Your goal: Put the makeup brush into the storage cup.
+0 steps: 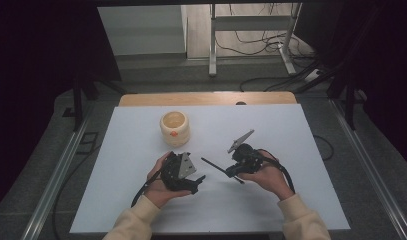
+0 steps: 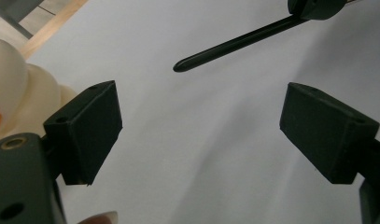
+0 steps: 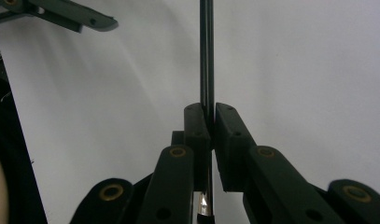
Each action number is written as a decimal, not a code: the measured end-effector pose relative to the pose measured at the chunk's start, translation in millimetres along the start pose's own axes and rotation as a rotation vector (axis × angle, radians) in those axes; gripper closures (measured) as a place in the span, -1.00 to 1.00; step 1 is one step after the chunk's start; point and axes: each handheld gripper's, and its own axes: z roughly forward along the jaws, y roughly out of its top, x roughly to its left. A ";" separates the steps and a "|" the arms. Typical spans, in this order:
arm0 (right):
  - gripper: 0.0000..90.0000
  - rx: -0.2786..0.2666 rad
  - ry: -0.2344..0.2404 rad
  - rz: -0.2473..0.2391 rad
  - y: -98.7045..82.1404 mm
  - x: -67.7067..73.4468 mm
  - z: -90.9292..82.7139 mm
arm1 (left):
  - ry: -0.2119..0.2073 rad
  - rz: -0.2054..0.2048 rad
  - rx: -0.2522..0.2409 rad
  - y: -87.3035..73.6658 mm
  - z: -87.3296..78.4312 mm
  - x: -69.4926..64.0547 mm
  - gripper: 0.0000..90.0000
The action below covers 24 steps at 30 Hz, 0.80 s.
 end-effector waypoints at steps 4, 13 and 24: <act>0.86 0.005 0.006 -0.004 0.7 1.4 0.7 | -0.009 0.012 0.010 1.3 5.3 -1.4 -0.70; 0.86 0.008 0.011 -0.011 1.7 3.8 0.6 | -0.018 0.046 0.022 3.6 12.1 -2.9 -0.69; 0.86 0.040 0.027 -0.024 3.3 8.0 5.4 | -0.033 0.092 0.052 6.0 24.2 -7.3 -0.67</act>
